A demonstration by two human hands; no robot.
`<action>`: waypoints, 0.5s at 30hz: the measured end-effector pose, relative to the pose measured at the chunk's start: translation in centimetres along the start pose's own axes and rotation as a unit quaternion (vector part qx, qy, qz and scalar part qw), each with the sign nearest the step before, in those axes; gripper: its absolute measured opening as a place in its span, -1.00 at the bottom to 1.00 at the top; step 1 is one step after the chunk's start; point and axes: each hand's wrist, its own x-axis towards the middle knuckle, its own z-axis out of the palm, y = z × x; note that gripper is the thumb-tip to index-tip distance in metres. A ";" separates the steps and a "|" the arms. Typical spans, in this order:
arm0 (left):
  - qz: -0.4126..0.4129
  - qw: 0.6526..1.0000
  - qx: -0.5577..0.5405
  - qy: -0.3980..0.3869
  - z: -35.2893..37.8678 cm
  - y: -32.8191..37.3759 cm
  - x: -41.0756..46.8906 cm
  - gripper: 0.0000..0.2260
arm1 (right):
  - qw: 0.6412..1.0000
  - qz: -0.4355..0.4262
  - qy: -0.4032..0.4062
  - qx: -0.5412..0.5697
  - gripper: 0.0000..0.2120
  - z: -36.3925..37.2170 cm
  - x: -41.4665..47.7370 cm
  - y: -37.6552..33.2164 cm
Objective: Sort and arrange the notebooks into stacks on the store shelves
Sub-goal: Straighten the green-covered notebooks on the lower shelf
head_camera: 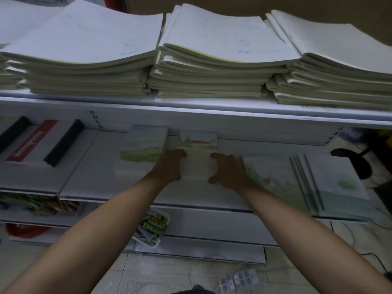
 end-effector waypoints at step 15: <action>0.068 0.988 0.139 0.004 1.6 5.0 -3.7 -0.41 | 0.996 0.060 0.062 -0.020 -0.31 -3.8 -10.9 4.8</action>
